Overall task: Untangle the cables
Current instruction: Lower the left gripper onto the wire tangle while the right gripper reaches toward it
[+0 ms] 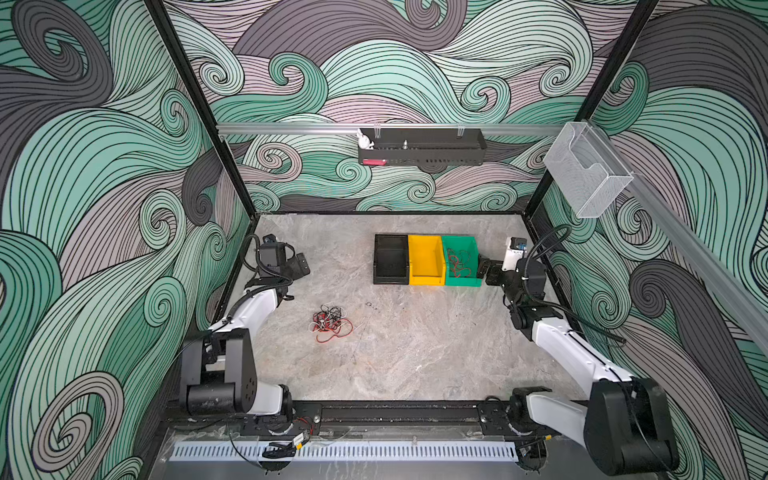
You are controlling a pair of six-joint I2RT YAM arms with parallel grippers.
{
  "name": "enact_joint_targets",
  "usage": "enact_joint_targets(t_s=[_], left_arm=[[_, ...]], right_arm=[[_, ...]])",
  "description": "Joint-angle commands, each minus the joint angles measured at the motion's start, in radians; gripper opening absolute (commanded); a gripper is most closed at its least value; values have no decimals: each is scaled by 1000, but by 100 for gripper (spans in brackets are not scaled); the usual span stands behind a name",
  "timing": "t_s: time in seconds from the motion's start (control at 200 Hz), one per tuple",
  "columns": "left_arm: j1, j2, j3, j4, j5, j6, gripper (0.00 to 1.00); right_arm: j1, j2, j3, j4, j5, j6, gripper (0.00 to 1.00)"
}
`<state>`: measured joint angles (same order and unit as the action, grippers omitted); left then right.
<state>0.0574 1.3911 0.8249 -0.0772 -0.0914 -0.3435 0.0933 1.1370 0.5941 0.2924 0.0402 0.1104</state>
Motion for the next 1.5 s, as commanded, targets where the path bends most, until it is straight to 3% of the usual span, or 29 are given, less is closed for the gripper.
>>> enact_joint_targets(t_s=[0.0, 0.115, 0.23, 0.36, 0.54, 0.791, 1.146, 1.496], left_arm=[[-8, -69, 50, -248, 81, -175, 96], [-13, -122, 18, -281, 250, -239, 96], [-26, -203, -44, -316, 302, -259, 96], [-88, -289, -128, -324, 286, -266, 95], [-153, -328, -279, -211, 288, -357, 96], [-304, -325, -317, -187, 180, -374, 94], [-459, -195, -338, -106, 82, -427, 62], [-512, -87, -320, -58, 104, -447, 24]], right_arm=[[25, -72, 36, -201, -65, 45, 99], [65, -130, 56, -307, -87, 72, 99], [138, -176, 64, -387, -57, 103, 99], [213, -206, 65, -444, -47, 184, 98], [332, -194, 43, -438, -74, 298, 97], [533, -155, 11, -425, -6, 336, 94], [739, -45, 23, -352, 72, 385, 89], [831, 147, 76, -241, 81, 415, 83]])
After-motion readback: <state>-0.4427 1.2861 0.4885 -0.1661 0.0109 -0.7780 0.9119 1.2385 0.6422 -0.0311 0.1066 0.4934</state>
